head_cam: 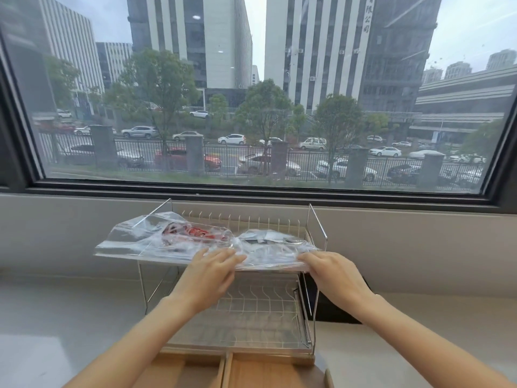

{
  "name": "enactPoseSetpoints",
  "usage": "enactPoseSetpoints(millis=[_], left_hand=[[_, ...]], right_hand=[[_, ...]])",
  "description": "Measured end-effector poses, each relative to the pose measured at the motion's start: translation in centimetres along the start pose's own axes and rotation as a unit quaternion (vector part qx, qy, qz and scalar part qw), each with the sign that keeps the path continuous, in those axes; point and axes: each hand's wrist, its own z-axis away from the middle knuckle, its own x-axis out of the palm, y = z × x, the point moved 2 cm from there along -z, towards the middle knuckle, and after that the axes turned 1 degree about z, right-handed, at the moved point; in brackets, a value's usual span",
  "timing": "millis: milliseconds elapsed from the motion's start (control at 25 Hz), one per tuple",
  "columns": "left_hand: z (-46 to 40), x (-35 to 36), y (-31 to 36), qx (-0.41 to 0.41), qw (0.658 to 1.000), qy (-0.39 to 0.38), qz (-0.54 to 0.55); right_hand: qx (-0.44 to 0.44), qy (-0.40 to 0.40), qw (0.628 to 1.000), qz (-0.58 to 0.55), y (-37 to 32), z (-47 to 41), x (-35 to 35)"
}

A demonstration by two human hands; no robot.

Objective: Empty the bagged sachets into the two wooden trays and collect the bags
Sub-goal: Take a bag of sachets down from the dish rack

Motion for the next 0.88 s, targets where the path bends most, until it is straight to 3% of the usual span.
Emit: enactPoseSetpoints(millis=[80, 280, 640, 880], left_hand=[[-1.1, -1.7, -0.2, 0.000, 0.998, 0.024, 0.053], [-5.5, -5.1, -2.3, 0.030, 0.997, 0.051, 0.045], [-13.9, -11.3, -4.0, -0.075, 0.996, 0.038, 0.029], [-15.5, -16.0, -1.8, -0.046, 0.987, 0.146, 0.051]], right_hand=[[0.013, 0.005, 1.000, -0.019, 0.2, -0.9, -1.4], [0.024, 0.024, 0.999, -0.032, 0.8, -5.2, -5.1], [0.070, 0.108, 0.990, -0.061, 2.3, -12.0, -10.7], [0.058, 0.217, 0.968, -0.107, 2.7, -11.8, -15.5]])
